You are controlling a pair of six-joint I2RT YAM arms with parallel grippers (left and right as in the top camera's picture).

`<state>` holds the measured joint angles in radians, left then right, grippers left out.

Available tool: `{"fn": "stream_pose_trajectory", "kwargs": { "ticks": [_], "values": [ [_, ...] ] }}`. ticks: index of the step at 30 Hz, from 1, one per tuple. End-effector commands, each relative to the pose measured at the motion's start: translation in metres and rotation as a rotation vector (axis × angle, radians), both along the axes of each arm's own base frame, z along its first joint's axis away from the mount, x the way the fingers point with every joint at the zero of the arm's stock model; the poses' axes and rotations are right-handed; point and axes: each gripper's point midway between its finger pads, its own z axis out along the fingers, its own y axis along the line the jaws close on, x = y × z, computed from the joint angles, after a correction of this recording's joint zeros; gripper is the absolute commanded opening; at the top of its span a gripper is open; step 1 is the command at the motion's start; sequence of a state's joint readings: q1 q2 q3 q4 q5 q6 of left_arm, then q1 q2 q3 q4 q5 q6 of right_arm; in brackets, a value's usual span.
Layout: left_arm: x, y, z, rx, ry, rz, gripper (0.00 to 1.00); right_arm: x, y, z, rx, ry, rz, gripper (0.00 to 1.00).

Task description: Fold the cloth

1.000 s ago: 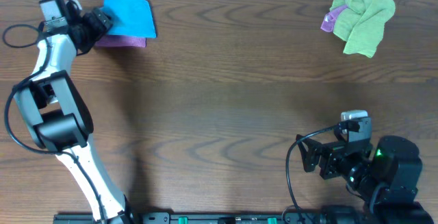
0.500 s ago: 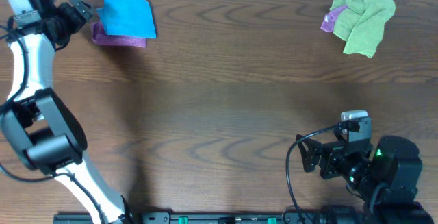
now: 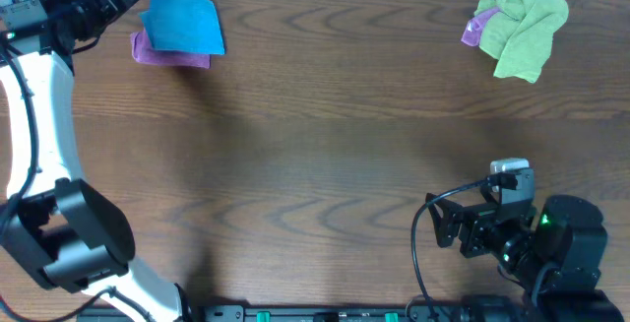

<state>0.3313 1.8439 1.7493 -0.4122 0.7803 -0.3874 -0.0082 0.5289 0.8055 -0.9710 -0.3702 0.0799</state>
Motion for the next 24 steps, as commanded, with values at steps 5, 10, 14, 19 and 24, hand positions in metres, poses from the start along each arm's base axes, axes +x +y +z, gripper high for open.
{"fn": "stream_pose_trajectory", "kwargs": {
  "ticks": [5, 10, 14, 19, 24],
  "values": [
    [-0.023, -0.031, 0.044, -0.149, -0.050, -0.139, 0.95, 0.000, 0.001, 0.000, 0.016, 0.004, -0.005, 0.99],
    [-0.051, -0.070, 0.068, -0.090, -0.197, -0.400, 0.95, 0.000, 0.001, 0.000, 0.016, 0.004, -0.005, 0.99],
    [-0.084, -0.088, 0.070, 0.020, -0.183, -0.445, 0.95, 0.000, 0.001, 0.000, 0.016, 0.004, -0.005, 0.99],
    [-0.131, -0.097, 0.075, 0.171, -0.123, -0.423, 0.95, 0.000, 0.001, 0.000, 0.016, 0.004, -0.005, 0.99],
    [-0.157, -0.102, 0.083, 0.310, -0.134, -0.356, 0.95, 0.000, 0.001, 0.000, 0.016, 0.004, -0.005, 0.99]
  ]
}}
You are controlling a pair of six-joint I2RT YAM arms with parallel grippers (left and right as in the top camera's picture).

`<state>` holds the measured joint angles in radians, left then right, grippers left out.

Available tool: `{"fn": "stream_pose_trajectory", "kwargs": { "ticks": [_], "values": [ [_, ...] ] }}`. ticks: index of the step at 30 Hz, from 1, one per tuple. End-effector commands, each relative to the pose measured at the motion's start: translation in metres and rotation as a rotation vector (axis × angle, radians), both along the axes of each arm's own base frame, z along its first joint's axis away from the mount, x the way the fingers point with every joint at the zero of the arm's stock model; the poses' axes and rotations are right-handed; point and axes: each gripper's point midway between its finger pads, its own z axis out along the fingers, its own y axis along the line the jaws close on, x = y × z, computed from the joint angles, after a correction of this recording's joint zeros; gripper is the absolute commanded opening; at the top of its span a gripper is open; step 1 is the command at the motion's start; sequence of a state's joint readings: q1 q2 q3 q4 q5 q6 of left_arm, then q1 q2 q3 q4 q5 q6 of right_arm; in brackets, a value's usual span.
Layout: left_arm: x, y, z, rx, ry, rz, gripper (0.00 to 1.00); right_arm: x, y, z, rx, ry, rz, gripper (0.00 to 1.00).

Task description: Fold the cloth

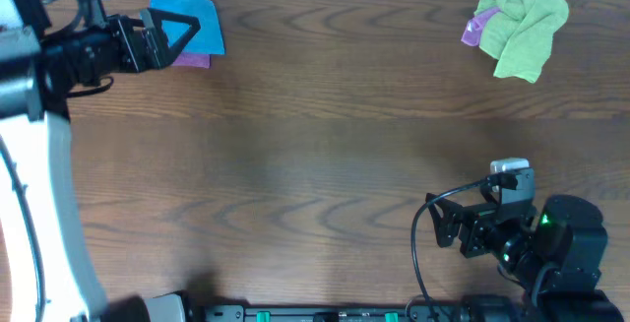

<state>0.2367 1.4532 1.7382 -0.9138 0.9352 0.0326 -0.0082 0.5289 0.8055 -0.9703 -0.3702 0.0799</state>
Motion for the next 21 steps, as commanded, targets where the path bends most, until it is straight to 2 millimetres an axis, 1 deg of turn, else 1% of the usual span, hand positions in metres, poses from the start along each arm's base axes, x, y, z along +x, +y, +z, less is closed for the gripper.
{"fn": "stream_pose_trajectory", "kwargs": {
  "ticks": [1, 5, 7, 11, 21],
  "values": [
    [-0.011, 0.002, -0.008, 0.149, -0.033, 0.059, 0.95, -0.001, 0.001, 0.000, 0.016, 0.005, -0.005, 0.99],
    [-0.028, -0.001, -0.017, 0.267, -0.069, 0.126, 0.95, -0.001, 0.001, 0.000, 0.016, 0.005, -0.005, 0.99],
    [-0.037, -0.002, -0.025, 0.314, -0.091, 0.159, 0.95, -0.001, 0.001, 0.000, 0.016, 0.005, -0.005, 0.99],
    [-0.060, -0.001, -0.048, 0.364, -0.136, 0.208, 0.95, -0.001, 0.001, 0.000, 0.016, 0.005, -0.005, 0.99],
    [-0.122, 0.022, -0.110, 0.444, -0.188, 0.345, 0.95, -0.001, 0.001, 0.000, 0.016, 0.005, -0.005, 0.99]
  ]
}}
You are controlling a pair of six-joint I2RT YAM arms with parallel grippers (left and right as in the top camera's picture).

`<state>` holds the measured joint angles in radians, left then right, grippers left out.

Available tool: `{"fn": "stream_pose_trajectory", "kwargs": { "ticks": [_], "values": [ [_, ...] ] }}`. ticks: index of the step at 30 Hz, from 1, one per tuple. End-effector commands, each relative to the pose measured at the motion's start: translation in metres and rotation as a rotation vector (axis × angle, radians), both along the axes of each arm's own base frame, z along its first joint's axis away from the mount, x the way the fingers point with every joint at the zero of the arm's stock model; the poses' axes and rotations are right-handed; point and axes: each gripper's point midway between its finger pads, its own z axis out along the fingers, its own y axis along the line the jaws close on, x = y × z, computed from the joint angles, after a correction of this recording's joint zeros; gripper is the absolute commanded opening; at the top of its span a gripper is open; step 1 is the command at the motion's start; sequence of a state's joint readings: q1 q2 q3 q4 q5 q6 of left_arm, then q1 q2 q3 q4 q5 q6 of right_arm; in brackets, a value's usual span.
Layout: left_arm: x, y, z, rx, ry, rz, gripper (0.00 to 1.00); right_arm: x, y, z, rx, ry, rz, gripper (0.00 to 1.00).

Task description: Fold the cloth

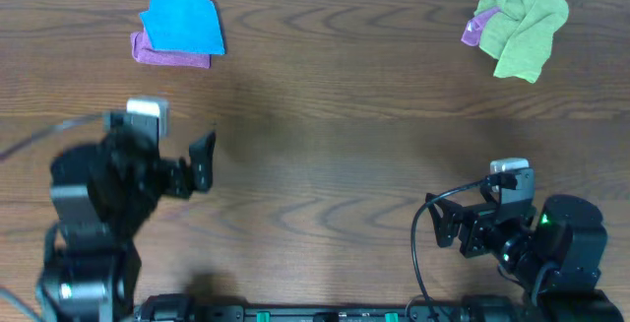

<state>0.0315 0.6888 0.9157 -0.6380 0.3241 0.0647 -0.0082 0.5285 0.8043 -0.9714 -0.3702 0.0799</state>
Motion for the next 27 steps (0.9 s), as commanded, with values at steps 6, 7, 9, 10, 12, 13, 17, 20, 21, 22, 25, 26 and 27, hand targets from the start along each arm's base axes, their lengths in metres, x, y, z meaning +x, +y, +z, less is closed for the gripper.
{"fn": "stream_pose_trajectory", "kwargs": {
  "ticks": [6, 7, 9, 10, 12, 13, 17, 20, 21, 22, 25, 26, 27],
  "values": [
    [-0.036, 0.019, -0.050, 0.068, -0.040, 0.103, 0.95, 0.000, 0.001, 0.000, 0.016, 0.003, -0.005, 0.99],
    [-0.039, 0.019, -0.059, 0.069, -0.040, 0.105, 0.95, 0.000, 0.001, 0.000, 0.016, 0.003, -0.005, 0.99],
    [-0.045, 0.019, -0.074, 0.069, -0.039, 0.106, 0.95, 0.000, 0.001, 0.000, 0.016, 0.003, -0.005, 0.99],
    [-0.046, 0.019, -0.079, 0.070, -0.038, 0.106, 0.95, 0.000, 0.001, 0.000, 0.016, 0.002, -0.005, 0.99],
    [-0.049, 0.019, -0.092, 0.070, -0.031, 0.106, 0.95, 0.000, 0.001, 0.000, 0.016, 0.003, -0.005, 0.99],
    [-0.051, 0.019, -0.098, 0.070, -0.026, 0.105, 0.95, 0.000, 0.001, 0.000, 0.016, 0.003, -0.005, 0.99],
    [-0.057, 0.020, -0.122, 0.073, 0.011, 0.108, 0.95, 0.000, 0.001, 0.000, 0.016, 0.003, -0.005, 0.99],
    [-0.062, 0.023, -0.139, 0.084, 0.046, 0.123, 0.95, 0.000, 0.001, 0.000, 0.016, 0.003, -0.005, 0.99],
    [-0.064, 0.024, -0.143, 0.088, 0.056, 0.128, 0.95, 0.000, 0.001, 0.000, 0.016, 0.003, -0.005, 0.99],
    [-0.066, 0.026, -0.148, 0.094, 0.070, 0.139, 0.95, 0.000, 0.001, 0.000, 0.016, 0.003, -0.005, 0.99],
    [-0.072, 0.030, -0.158, 0.108, 0.095, 0.158, 0.95, 0.000, 0.001, 0.000, 0.016, 0.003, -0.005, 0.99],
    [-0.073, 0.031, -0.160, 0.111, 0.099, 0.162, 0.95, 0.000, 0.001, 0.000, 0.016, 0.003, -0.005, 0.99],
    [-0.074, 0.031, -0.162, 0.113, 0.102, 0.162, 0.95, 0.000, 0.001, 0.000, 0.016, 0.003, -0.005, 0.99]
  ]
}}
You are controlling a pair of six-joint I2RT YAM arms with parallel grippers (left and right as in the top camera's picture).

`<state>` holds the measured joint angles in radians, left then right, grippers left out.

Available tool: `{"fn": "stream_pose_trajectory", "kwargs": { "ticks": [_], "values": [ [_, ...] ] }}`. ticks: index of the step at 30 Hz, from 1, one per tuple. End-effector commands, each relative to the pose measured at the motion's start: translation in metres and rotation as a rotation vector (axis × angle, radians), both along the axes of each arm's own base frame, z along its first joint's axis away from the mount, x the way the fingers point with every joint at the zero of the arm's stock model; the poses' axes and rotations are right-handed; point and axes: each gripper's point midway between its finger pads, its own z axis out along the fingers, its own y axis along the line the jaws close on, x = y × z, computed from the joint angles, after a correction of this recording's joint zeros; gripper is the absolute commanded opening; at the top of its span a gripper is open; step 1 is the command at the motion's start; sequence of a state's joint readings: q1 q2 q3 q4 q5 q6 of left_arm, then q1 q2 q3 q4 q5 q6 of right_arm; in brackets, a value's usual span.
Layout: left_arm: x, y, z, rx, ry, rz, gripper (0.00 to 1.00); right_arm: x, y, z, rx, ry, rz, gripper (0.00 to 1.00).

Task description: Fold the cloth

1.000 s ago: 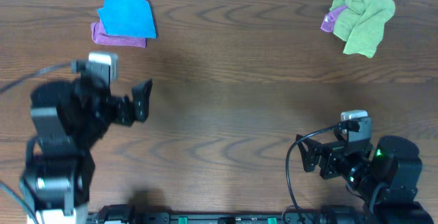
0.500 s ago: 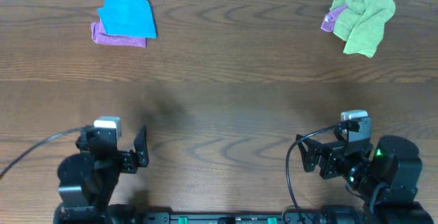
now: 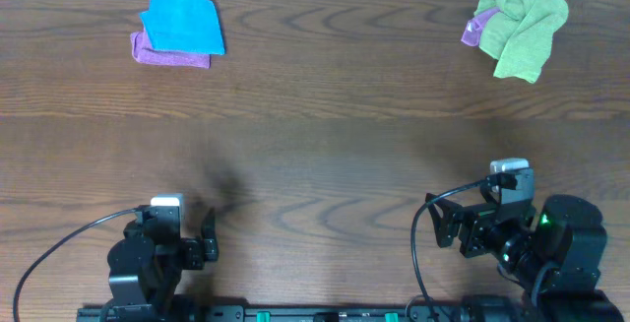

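Note:
A folded blue cloth lies flat at the far left of the table, on top of a purple cloth. At the far right, a green cloth sits crumpled over another purple cloth. My left gripper is drawn back low at the table's front left, far from every cloth and holding nothing. My right gripper rests at the front right, also holding nothing. This view is too small to show how either pair of jaws stands.
The dark wooden table spans the whole view, with a white wall edge along the back. Both arm bases and their cables sit at the front edge.
My left arm has drawn back from mid-left of the table to its folded pose at the front edge. The cloths and the right arm have not moved.
My left gripper was first at the far left corner beside the blue cloth, then open right at that cloth's near edge. Then it was mid-table, away from the cloth, and it now sits at the front. The blue cloth stayed folded on the purple one.

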<state>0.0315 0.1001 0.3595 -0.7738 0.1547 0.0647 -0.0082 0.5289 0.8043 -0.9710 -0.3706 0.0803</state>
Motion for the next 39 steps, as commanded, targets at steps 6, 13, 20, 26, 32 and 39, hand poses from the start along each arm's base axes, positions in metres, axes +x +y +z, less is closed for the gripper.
{"fn": "stream_pose_trajectory", "kwargs": {
  "ticks": [6, 13, 20, 26, 32, 39],
  "values": [
    [-0.005, 0.004, -0.007, 0.075, 0.010, -0.019, 0.95, 0.000, 0.001, 0.000, 0.016, 0.003, -0.005, 0.99],
    [-0.015, 0.003, -0.017, 0.091, 0.049, -0.042, 0.95, 0.000, 0.001, 0.000, 0.016, 0.003, -0.005, 0.99],
    [-0.021, 0.003, -0.028, 0.104, 0.094, -0.054, 0.95, 0.000, 0.001, 0.000, 0.016, 0.003, -0.005, 0.99],
    [-0.022, 0.005, -0.036, 0.109, 0.107, -0.047, 0.95, 0.000, 0.001, 0.000, 0.016, 0.003, -0.005, 0.99],
    [-0.022, 0.018, -0.036, 0.158, 0.112, 0.016, 0.95, 0.000, 0.001, 0.000, 0.016, 0.003, -0.005, 0.99],
    [-0.023, 0.026, -0.036, 0.184, 0.116, 0.051, 0.95, 0.000, 0.001, 0.000, 0.016, 0.003, -0.005, 0.99]
  ]
}}
